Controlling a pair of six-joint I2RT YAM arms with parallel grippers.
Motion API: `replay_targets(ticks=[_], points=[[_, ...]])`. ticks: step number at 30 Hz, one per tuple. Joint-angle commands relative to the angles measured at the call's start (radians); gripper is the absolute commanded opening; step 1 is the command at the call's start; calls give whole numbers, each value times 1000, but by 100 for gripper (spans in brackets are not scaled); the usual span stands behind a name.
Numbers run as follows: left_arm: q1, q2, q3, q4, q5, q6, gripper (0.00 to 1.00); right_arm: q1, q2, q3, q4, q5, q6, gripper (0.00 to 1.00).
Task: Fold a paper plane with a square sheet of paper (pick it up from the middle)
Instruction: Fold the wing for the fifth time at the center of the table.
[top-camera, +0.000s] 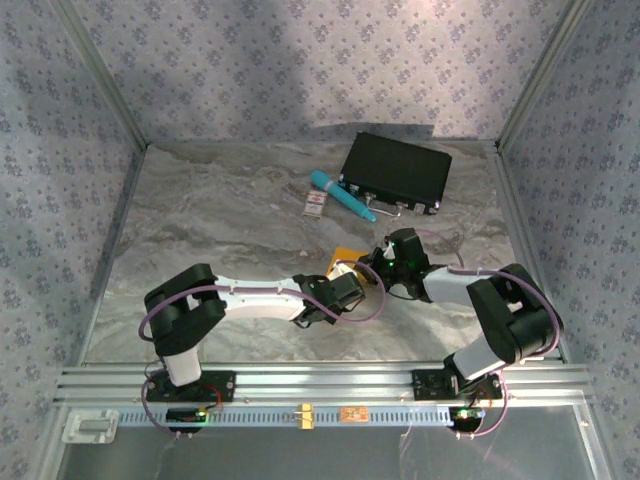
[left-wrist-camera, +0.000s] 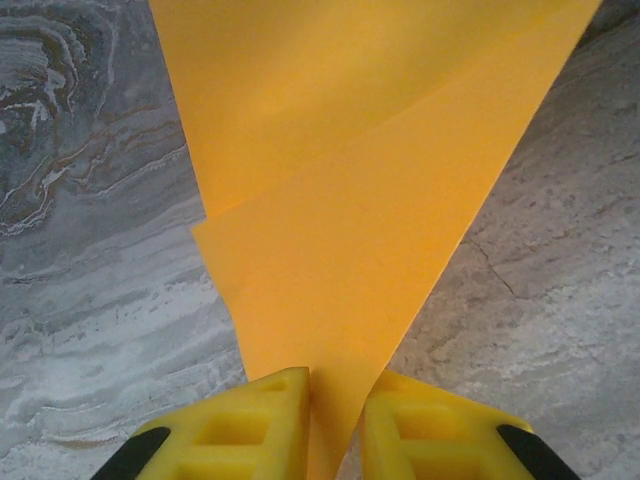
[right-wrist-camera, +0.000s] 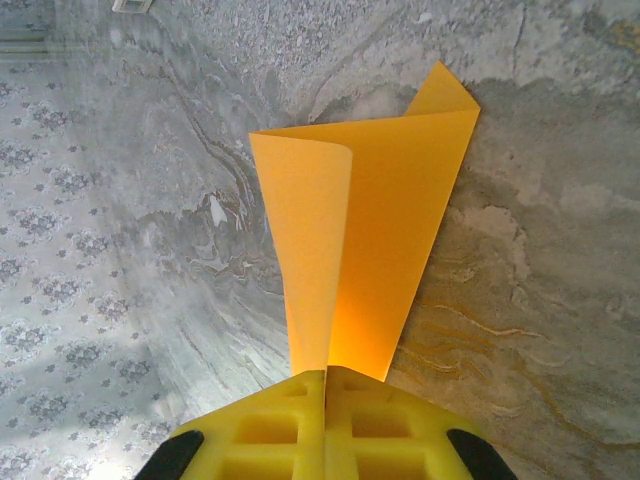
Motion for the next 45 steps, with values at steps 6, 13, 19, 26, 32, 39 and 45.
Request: replay_targets(ticks=[6,13,19,26,32,39,45], points=[[-7,-6,15,-27,-31,-12,16,5,-22,18,-4,15,9,6],[-7,-8,18,-18,-27,-20,16,5,-18,18,-9,15,8,6],[-7,-1,24,-13,-15,-42,12,6,-21,17,-12,17,5,9],[32,-23,-20,39,51,-91,8,2,-94,12,-133,82,-54,31],[77,-54,-74,111,147,-110,8,-28,-176,-8,-230,123,-96,47],[107,-73,-108,166,229,-108,5,-53,-244,-17,-299,144,-133,47],[130,-104,-142,226,301,-96,4,-58,-253,-25,-298,141,-139,47]])
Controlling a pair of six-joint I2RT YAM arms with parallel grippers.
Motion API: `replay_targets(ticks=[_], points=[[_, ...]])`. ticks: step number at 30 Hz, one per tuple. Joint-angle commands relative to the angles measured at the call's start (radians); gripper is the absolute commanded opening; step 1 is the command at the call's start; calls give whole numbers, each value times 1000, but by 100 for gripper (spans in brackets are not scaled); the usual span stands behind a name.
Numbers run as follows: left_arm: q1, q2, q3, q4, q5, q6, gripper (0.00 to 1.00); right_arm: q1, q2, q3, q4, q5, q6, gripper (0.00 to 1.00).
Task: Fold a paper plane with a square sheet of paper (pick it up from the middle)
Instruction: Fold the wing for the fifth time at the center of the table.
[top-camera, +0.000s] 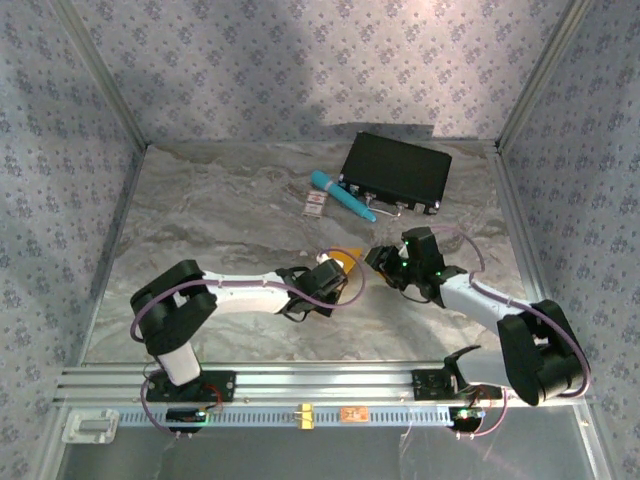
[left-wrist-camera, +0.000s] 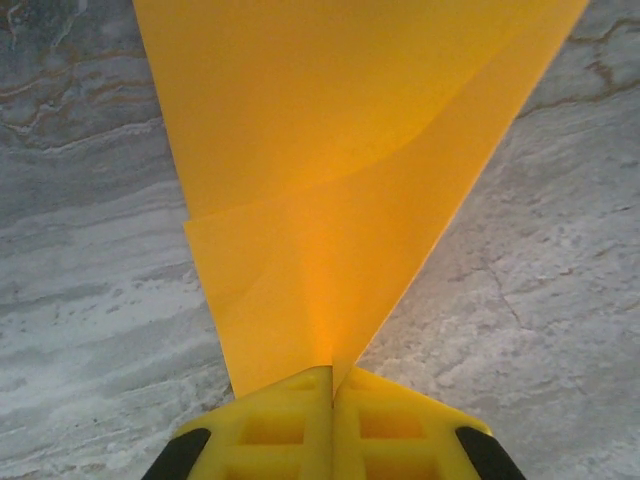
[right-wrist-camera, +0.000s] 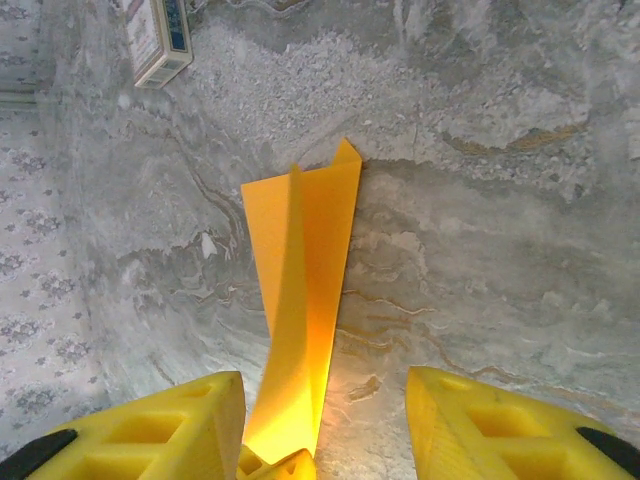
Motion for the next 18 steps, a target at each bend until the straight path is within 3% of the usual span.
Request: replay_targets(ticks=[1,18], points=[[16,-47,-28,60,74,6,4,-7,-15,-21,-30,13,-26,47],[127,-39,-126,271,375,-36,0,15,-22,-41,51,41,-61,40]])
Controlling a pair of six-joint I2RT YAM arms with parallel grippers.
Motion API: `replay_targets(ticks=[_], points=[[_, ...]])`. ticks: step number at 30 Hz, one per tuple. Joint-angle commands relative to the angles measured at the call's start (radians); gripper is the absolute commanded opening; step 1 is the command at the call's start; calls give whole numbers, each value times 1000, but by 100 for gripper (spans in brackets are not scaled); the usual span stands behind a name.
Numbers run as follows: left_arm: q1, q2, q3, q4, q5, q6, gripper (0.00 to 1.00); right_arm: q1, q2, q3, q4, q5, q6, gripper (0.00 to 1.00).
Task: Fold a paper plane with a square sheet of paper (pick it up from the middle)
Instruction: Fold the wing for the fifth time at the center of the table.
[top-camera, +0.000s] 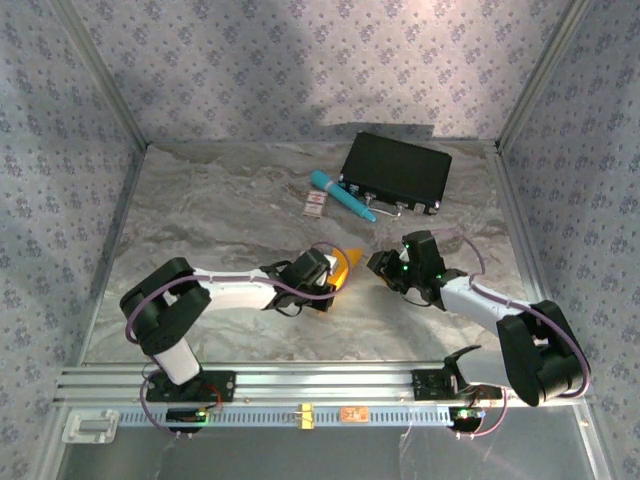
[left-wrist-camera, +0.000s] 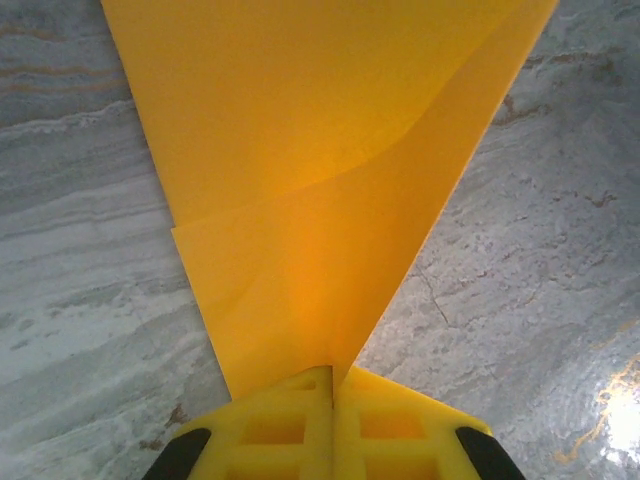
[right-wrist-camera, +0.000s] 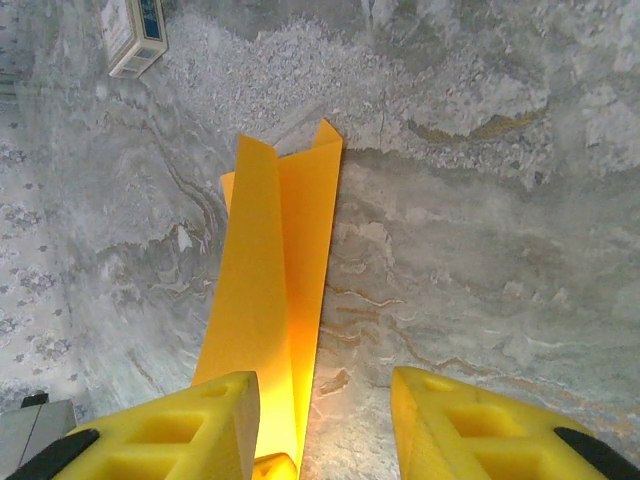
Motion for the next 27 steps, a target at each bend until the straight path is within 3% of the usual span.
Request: replay_targets(ticks=[1,5,12,27], points=[[18,-2,-20,83,95,-29,0,19,-24,-18,52,43,-36,39],[37,11,-37,133,152,-42,0,36,-44,-46,111,67,-53,39],[66,70,-38,212,283,-72,0,33,-14,-39,138,-11,-73,38],[123,149,-78,392,431,-162,0,43,25,-36,183,-82,-106,34]])
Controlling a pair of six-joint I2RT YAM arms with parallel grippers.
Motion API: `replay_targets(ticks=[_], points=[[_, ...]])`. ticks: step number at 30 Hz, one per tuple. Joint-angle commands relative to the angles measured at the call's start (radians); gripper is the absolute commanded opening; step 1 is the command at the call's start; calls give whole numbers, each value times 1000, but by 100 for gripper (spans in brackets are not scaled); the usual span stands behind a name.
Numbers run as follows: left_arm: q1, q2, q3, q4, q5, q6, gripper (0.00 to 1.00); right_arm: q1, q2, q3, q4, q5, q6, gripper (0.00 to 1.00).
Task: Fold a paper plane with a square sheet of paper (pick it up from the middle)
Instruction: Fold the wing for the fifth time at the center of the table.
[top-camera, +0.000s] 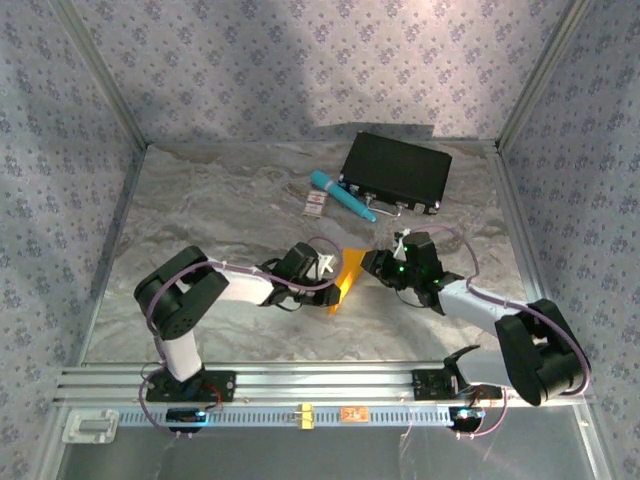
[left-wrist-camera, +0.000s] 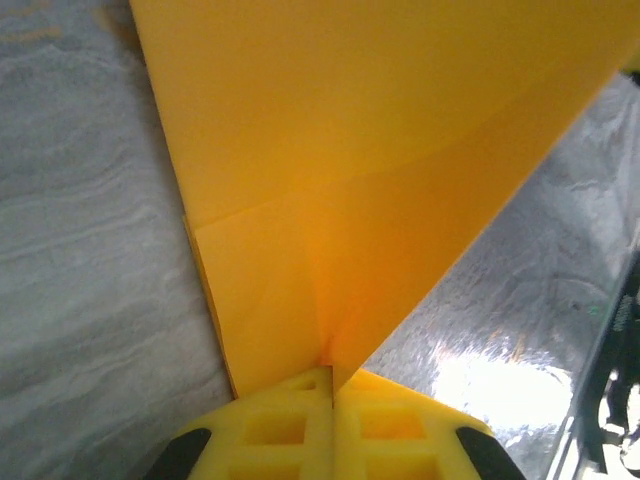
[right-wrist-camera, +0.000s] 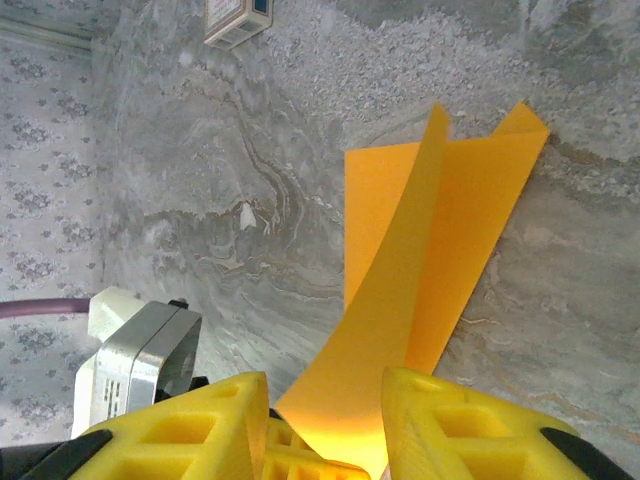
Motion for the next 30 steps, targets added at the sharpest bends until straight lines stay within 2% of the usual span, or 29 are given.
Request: replay_targets(ticks=[1,13,20,30], points=[[16,40,-12,83,79,-41,0,9,20,-3,22,-40,-37,32],[43,95,-5,140,159,-110,0,55,114,29,52,-99,-99,19],[47,120,19,114,187,-124,0,80,189,68,71,-100,-107,16],[64,148,21,132,218,-166,0,65,244,78,94,-84,-108,16]])
